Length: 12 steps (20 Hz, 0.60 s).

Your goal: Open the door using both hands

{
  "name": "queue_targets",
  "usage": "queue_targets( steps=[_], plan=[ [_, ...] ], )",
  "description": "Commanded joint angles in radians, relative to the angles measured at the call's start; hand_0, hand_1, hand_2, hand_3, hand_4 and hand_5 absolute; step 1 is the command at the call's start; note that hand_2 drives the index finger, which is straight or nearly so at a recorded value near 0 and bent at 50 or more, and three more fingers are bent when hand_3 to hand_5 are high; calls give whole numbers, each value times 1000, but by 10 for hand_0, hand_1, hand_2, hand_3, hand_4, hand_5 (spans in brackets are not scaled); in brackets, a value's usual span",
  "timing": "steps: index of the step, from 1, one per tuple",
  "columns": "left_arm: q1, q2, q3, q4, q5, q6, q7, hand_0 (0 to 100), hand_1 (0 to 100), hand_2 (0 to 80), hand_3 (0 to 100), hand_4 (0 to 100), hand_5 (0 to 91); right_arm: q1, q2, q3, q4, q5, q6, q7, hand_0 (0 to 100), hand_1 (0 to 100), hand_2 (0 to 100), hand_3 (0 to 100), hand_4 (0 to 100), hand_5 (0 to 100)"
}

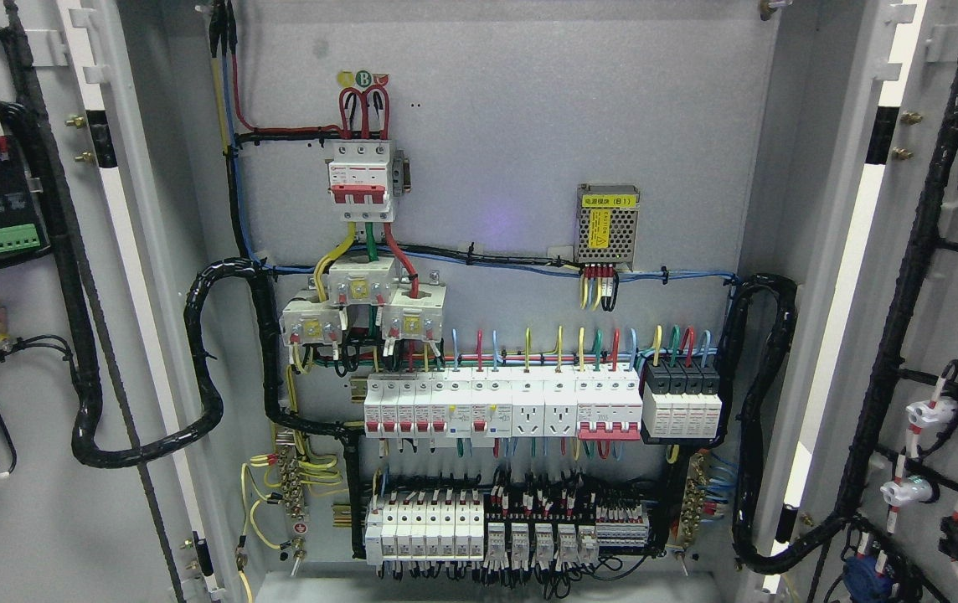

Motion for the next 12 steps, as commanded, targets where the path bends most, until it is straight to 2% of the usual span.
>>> queue_targets(
  steps=[1, 4, 6, 10, 12],
  plan=[
    [156, 30, 10, 197, -63, 3, 1, 120, 389, 0, 0, 0, 0, 113, 17, 54, 165, 3, -1, -3, 120, 389, 0, 0, 0, 0],
    [217, 64, 15, 242, -64, 6, 1, 120, 389, 0, 0, 0, 0, 117, 24, 83, 321, 25, -1, -3, 120, 389, 0, 0, 0, 0],
    [255, 67, 39, 287, -81, 6, -2, 120, 389, 0, 0, 0, 0, 114, 47, 103, 443, 49, -1, -3, 120, 389, 0, 0, 0, 0],
    [266, 55, 64, 473, -242, 6, -4, 120, 389, 0, 0, 0, 0, 97, 106, 118, 674, 89, -1, -3, 120, 389, 0, 0, 0, 0],
    [251, 32, 70, 594, -271, 19, -4, 120, 389, 0, 0, 0, 0, 68, 145, 113, 789, 121, -1, -3, 120, 389, 0, 0, 0, 0]
  ],
)
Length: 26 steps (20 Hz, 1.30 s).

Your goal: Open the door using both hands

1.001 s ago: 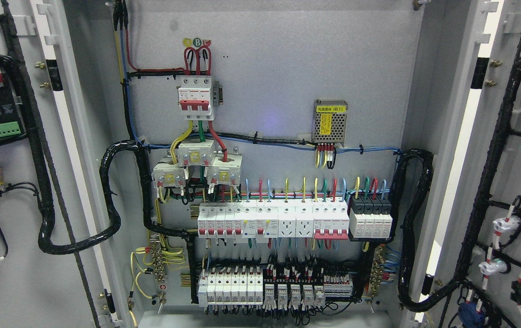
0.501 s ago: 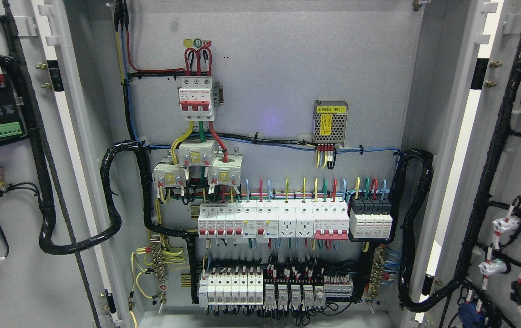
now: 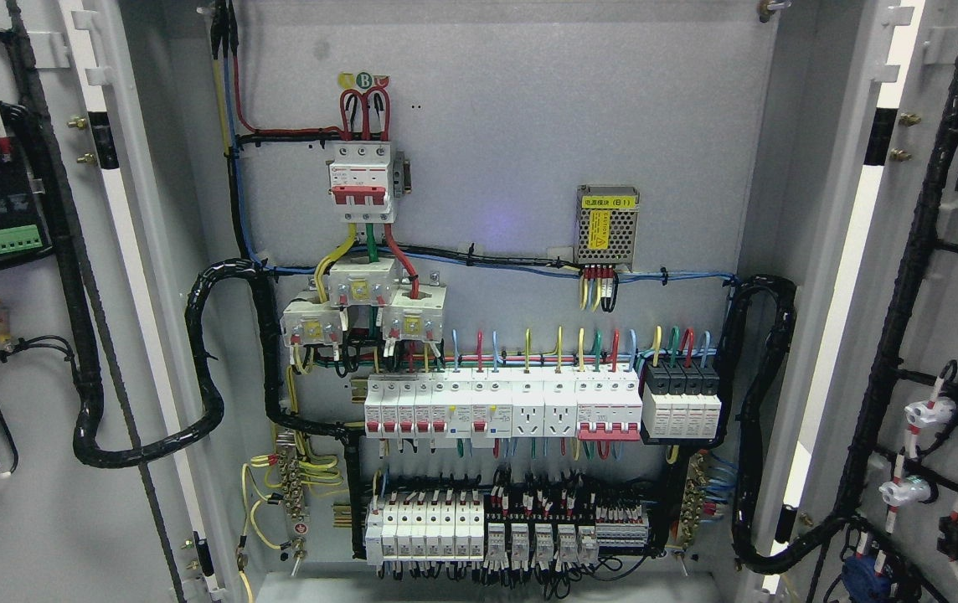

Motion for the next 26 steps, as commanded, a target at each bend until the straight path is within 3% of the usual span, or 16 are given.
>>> queue_targets(
  steps=[1, 8, 11, 15, 19, 22, 26],
  plan=[
    [12, -24, 41, 409, -114, 40, 0, 120, 389, 0, 0, 0, 0, -45, 118, 45, 516, 73, 2, -1, 120, 389, 0, 0, 0, 0],
    [-218, -126, 46, 789, -99, 290, -2, 120, 389, 0, 0, 0, 0, -325, 278, 34, 1114, 126, 13, -8, 120, 389, 0, 0, 0, 0],
    [-313, -176, 45, 935, -102, 320, -2, 120, 389, 0, 0, 0, 0, -410, 318, 34, 1262, 127, 25, -17, 120, 389, 0, 0, 0, 0],
    [-454, -248, 49, 1096, -97, 405, -2, 120, 389, 0, 0, 0, 0, -496, 330, 37, 1330, 144, 246, -88, 120, 389, 0, 0, 0, 0],
    [-557, -298, 106, 1194, -102, 433, -2, 120, 389, 0, 0, 0, 0, -566, 333, 33, 1363, 291, 353, -184, 120, 389, 0, 0, 0, 0],
    [-617, -319, 106, 1256, -105, 436, -2, 120, 389, 0, 0, 0, 0, -631, 346, 13, 1368, 336, 468, -191, 120, 389, 0, 0, 0, 0],
    [-652, -324, 95, 1267, -111, 522, -2, 120, 389, 0, 0, 0, 0, -685, 346, 13, 1371, 340, 606, -191, 120, 389, 0, 0, 0, 0]
  ],
)
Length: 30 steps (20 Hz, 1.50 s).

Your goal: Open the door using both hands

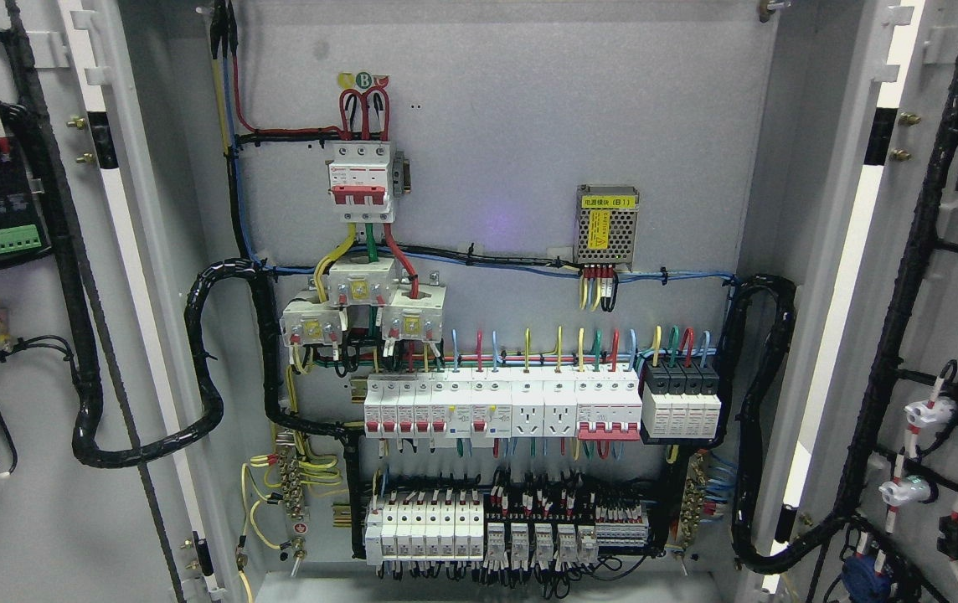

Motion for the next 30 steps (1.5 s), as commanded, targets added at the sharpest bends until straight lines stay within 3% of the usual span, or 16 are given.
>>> queue_targets(
  steps=[1, 4, 8, 13, 17, 25, 27, 30],
  plan=[
    [-91, -98, 12, 265, -6, 60, 0, 120, 389, 0, 0, 0, 0, -100, 59, -10, 212, 51, 107, -6, 120, 389, 0, 0, 0, 0],
    [-98, -100, -92, 265, -5, 60, 0, 120, 389, 0, 0, 0, 0, -109, 59, -9, 211, 71, 156, -27, 120, 389, 0, 0, 0, 0],
    [-98, -100, -112, 267, -3, 58, 0, 120, 389, 0, 0, 0, 0, -114, 60, -12, 199, 77, 162, -95, 120, 389, 0, 0, 0, 0],
    [-97, -101, -122, 271, 1, 38, 0, 120, 389, 0, 0, 0, 0, -120, 69, -12, 191, 77, 162, -95, 120, 389, 0, 0, 0, 0],
    [-91, -101, -106, 274, 7, -44, 0, 120, 389, 0, 0, 0, 0, -126, 69, -12, 191, 77, 159, -93, 120, 389, 0, 0, 0, 0],
    [-81, -101, -57, 264, 30, -49, 0, 120, 389, 0, 0, 0, 0, -126, 71, -13, 192, 79, 161, -93, 120, 389, 0, 0, 0, 0],
    [-83, -101, -57, 256, 29, -49, 0, 120, 389, 0, 0, 0, 0, -126, 94, -12, 191, 79, 161, -93, 120, 389, 0, 0, 0, 0],
    [-83, -101, -56, 254, 29, -49, 0, 120, 389, 0, 0, 0, 0, -126, 95, -12, 191, 79, 161, -93, 120, 389, 0, 0, 0, 0]
  ],
)
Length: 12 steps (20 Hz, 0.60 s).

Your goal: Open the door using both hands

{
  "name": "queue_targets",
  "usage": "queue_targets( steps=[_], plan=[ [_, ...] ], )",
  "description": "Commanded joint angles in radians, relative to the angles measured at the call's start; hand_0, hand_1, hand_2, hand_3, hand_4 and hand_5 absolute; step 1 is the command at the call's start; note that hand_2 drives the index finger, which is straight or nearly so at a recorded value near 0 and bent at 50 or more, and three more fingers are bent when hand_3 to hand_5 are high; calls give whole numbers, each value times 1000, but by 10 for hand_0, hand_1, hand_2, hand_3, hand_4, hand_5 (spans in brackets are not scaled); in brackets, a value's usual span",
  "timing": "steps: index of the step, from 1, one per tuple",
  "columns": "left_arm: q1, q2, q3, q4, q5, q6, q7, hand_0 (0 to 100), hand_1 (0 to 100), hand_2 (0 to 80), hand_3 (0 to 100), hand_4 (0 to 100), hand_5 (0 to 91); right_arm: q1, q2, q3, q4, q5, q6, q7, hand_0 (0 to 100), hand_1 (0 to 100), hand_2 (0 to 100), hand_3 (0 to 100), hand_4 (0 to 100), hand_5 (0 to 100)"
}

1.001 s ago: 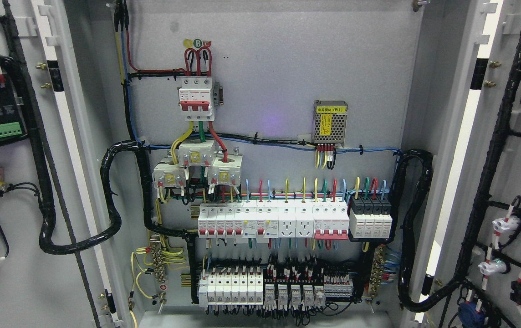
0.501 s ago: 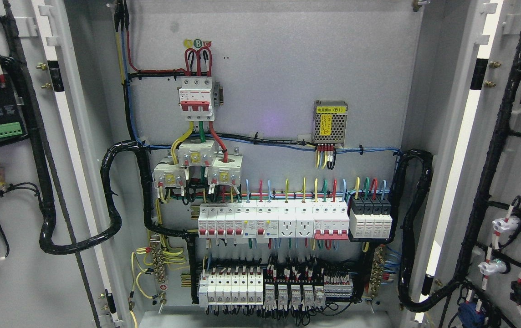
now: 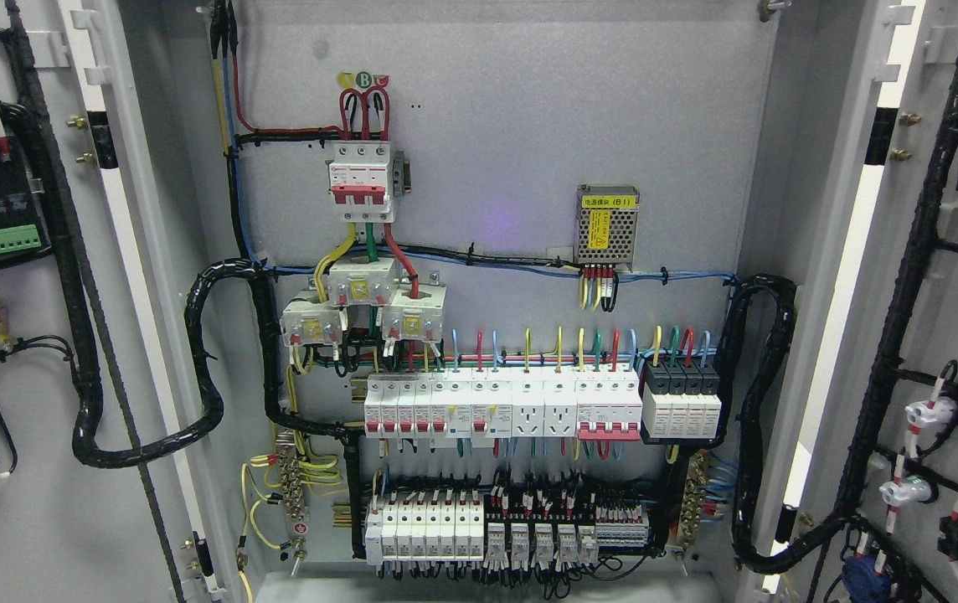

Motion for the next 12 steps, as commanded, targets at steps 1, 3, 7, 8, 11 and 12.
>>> queue_targets(
  steps=[1, 3, 7, 8, 11, 12],
  plan=[
    [-1, -40, 15, 7, 3, 0, 1, 120, 389, 0, 0, 0, 0, -1, 23, 0, 11, 1, -1, 1, 120, 389, 0, 0, 0, 0],
    [-1, -38, 14, 7, 3, 0, 1, 120, 389, 0, 0, 0, 0, -1, 22, -2, 13, 1, -1, 1, 120, 389, 0, 0, 0, 0],
    [-2, -38, 14, 7, 3, 0, 1, 120, 389, 0, 0, 0, 0, 0, 22, -2, 13, -1, -4, 1, 120, 389, 0, 0, 0, 0],
    [-2, -38, 14, 7, 3, 0, 1, 120, 389, 0, 0, 0, 0, 0, 22, -2, 13, 1, -4, 1, 120, 389, 0, 0, 0, 0],
    [-2, -38, 14, 7, 3, 0, 1, 120, 389, 0, 0, 0, 0, 0, 23, -2, 11, -1, -8, 2, 120, 389, 0, 0, 0, 0],
    [-2, -40, 14, 7, 3, 0, 1, 120, 389, 0, 0, 0, 0, 0, 23, -2, 11, -1, -8, 2, 120, 389, 0, 0, 0, 0]
  ],
)
